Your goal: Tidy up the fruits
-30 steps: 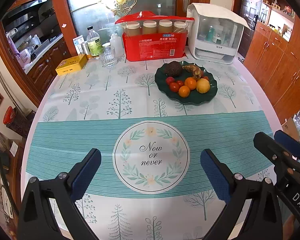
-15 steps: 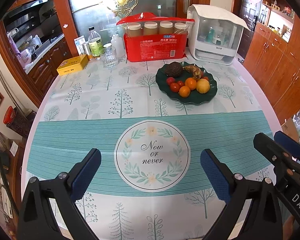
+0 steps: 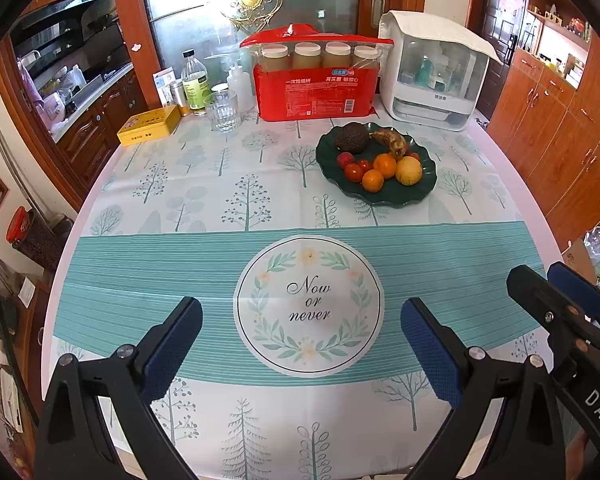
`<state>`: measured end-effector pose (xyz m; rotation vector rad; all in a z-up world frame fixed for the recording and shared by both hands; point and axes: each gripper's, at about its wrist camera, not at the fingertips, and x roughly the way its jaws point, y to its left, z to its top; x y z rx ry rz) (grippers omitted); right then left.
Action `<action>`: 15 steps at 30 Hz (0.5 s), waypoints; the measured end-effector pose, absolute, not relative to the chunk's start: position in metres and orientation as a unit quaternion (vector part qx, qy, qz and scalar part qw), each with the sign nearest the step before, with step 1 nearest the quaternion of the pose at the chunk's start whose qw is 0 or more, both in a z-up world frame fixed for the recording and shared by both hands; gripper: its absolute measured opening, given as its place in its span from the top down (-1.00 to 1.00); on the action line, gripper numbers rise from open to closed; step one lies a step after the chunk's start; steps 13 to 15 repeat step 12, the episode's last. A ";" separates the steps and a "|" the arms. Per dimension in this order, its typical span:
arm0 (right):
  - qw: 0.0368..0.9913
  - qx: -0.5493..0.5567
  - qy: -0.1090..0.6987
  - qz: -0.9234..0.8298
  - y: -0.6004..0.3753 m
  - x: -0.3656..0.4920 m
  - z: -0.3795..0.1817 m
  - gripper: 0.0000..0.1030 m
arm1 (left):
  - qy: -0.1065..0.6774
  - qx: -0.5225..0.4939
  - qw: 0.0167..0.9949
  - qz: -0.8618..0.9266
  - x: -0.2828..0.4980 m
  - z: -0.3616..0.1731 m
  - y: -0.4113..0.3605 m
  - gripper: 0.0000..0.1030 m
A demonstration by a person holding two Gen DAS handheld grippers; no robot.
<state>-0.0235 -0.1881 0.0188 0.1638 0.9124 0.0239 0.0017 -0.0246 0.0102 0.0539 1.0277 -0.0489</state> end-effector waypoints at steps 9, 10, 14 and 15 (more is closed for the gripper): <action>0.894 0.080 0.441 0.011 -0.189 -0.023 0.018 -0.14 | 0.491 0.025 0.870 -0.024 0.001 0.010 -0.025 -0.92; 0.894 0.080 0.441 0.011 -0.189 -0.024 0.019 -0.14 | 0.492 0.025 0.870 -0.024 0.001 0.010 -0.025 -0.92; 0.894 0.082 0.441 0.010 -0.186 -0.025 0.020 -0.14 | 0.492 0.023 0.870 -0.026 0.001 0.010 -0.024 -0.92; 0.894 0.082 0.441 0.010 -0.186 -0.025 0.020 -0.14 | 0.492 0.023 0.870 -0.026 0.001 0.010 -0.024 -0.92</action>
